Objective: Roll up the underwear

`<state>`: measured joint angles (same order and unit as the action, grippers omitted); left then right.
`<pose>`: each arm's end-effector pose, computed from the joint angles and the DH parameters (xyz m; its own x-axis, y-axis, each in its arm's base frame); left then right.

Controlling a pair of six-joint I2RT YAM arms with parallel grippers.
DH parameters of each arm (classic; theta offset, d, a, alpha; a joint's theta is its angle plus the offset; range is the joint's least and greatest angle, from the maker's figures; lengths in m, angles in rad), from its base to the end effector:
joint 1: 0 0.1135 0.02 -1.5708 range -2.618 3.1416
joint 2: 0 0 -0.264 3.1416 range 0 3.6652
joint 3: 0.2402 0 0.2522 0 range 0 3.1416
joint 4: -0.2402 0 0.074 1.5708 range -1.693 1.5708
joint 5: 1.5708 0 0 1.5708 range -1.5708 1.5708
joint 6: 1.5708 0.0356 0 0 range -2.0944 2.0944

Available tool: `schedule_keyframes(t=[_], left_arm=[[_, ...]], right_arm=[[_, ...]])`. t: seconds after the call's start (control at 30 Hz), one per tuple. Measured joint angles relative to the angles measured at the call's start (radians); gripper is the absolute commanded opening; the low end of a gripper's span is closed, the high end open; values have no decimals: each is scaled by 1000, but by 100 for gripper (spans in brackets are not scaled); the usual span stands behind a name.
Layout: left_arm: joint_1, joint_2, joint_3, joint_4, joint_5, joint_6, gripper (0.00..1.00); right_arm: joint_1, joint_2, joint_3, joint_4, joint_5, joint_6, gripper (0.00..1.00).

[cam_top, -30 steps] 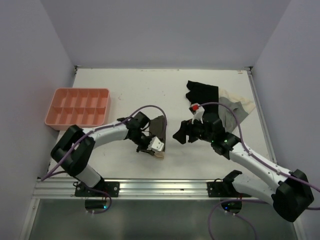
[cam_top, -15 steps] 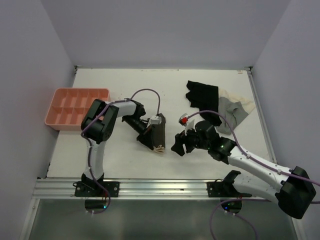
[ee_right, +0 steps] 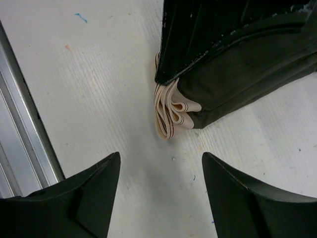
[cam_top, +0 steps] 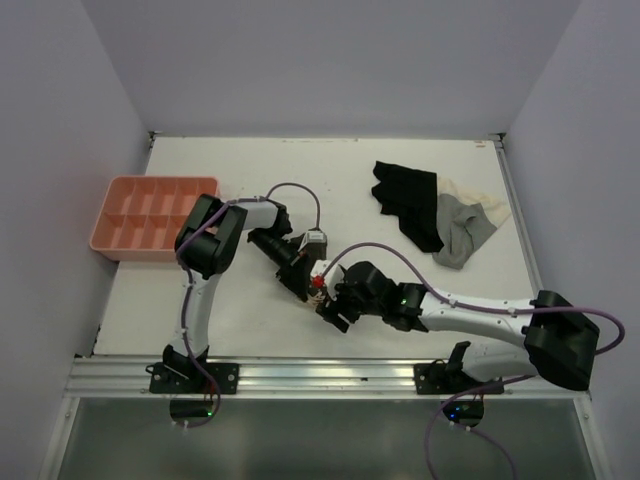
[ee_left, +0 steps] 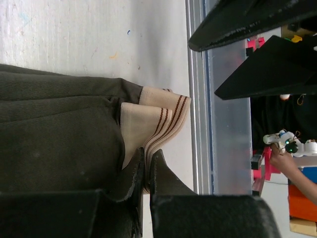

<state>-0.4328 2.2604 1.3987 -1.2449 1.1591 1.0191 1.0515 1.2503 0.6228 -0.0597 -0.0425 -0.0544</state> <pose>0.3022 -0.1756 0.0945 -0.6279 0.6655 -0.4035 0.5301 -0.0139 -0.8478 0.1253 0.2222 0.1993 -0.2663 -0.5753 -0.7733 -0.8995 0.4367 -0.0151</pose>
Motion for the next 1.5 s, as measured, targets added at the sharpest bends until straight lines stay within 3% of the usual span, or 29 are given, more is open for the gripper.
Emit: schedule_keyframes(t=[0.27,0.57,0.67,0.7,0.8,0.9,1.0,1.1,1.33,1.5], left_arm=[[0,3,-1,-4,-36,-90,0],[0,45,43,-51,-45,-126,0],[0,51,50,-60,-46,-129,0],[0,52,51,-61,-47,-129,0],[0,53,53,-66,-56,-129,0],[8,51,53,-73,-69,-128,6],[23,31,53,-64,-89,-128,25],[42,-9,52,-26,-108,-127,33],[165,-213,44,167,-106,-144,40],[302,-419,-44,357,-83,-231,40]], right_arm=[[50,92,3,140,8,-127,76],[61,284,61,225,10,-264,71],[61,322,70,256,13,-287,53],[61,335,77,262,15,-294,39],[61,375,95,279,21,-307,18],[64,391,105,285,22,-305,4],[58,412,126,288,18,-295,0],[31,426,142,302,-10,-269,0],[-45,431,174,266,-141,-157,0],[-96,447,237,188,-271,-58,0]])
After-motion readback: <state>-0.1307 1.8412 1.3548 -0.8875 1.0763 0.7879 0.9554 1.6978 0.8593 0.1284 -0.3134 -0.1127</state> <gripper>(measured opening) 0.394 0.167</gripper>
